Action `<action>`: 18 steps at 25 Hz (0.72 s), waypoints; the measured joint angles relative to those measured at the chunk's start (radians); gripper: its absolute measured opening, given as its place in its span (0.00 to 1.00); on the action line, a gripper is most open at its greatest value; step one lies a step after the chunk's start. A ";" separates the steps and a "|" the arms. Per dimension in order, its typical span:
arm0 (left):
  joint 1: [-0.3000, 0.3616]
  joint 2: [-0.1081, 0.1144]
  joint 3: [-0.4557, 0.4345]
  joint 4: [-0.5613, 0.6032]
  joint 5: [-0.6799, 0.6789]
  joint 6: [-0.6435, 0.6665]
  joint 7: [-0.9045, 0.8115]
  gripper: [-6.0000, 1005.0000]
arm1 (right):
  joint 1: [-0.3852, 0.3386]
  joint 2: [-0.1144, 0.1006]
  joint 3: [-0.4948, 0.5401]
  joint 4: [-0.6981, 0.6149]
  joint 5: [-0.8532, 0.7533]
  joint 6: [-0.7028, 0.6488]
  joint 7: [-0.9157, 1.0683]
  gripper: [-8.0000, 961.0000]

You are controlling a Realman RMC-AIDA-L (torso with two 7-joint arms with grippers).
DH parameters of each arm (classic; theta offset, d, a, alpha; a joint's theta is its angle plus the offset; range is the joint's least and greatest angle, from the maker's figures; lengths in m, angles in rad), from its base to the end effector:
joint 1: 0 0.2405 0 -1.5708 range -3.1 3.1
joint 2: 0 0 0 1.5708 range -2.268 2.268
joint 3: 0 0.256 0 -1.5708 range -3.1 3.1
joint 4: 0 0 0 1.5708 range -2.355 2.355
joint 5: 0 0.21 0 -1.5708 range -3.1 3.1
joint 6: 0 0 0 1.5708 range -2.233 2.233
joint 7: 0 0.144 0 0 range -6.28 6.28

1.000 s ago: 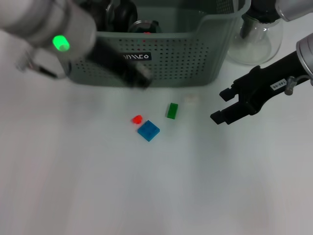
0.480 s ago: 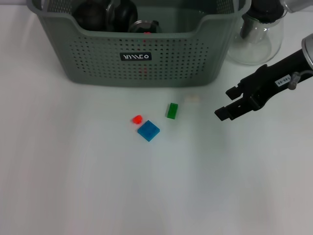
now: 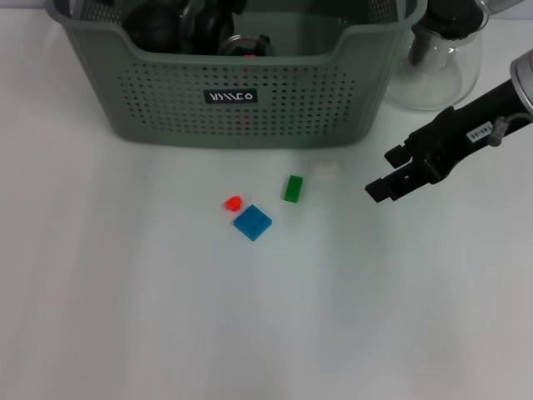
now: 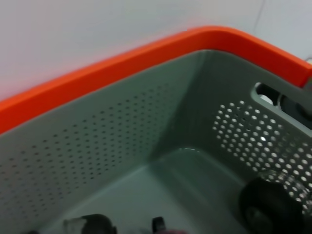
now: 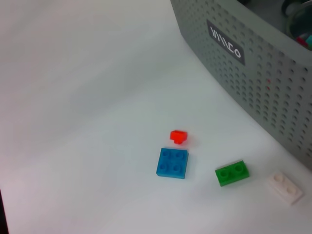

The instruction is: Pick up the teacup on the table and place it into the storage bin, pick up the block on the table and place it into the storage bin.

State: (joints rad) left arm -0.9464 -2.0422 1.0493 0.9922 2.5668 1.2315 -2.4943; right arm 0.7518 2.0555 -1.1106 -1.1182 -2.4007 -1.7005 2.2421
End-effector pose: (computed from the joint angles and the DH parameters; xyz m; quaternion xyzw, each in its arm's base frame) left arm -0.1219 0.4599 0.0280 -0.9043 -0.3260 0.0128 0.2753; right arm 0.1641 0.3666 0.0112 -0.9562 0.2771 -0.0822 0.0461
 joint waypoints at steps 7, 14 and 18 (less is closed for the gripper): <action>0.001 -0.015 0.000 0.004 -0.002 0.005 0.005 0.49 | 0.006 -0.001 0.000 0.001 -0.001 0.004 -0.003 0.78; 0.034 -0.017 -0.025 0.118 -0.081 0.115 0.024 0.64 | 0.000 -0.003 0.000 0.013 -0.002 0.015 -0.020 0.78; 0.100 -0.016 -0.068 0.279 -0.275 0.301 0.103 0.64 | -0.001 -0.006 0.000 0.014 -0.002 0.015 -0.027 0.78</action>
State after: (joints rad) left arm -0.8463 -2.0587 0.9810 1.2709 2.2921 1.5322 -2.3915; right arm 0.7509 2.0491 -1.1106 -1.1044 -2.4022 -1.6854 2.2151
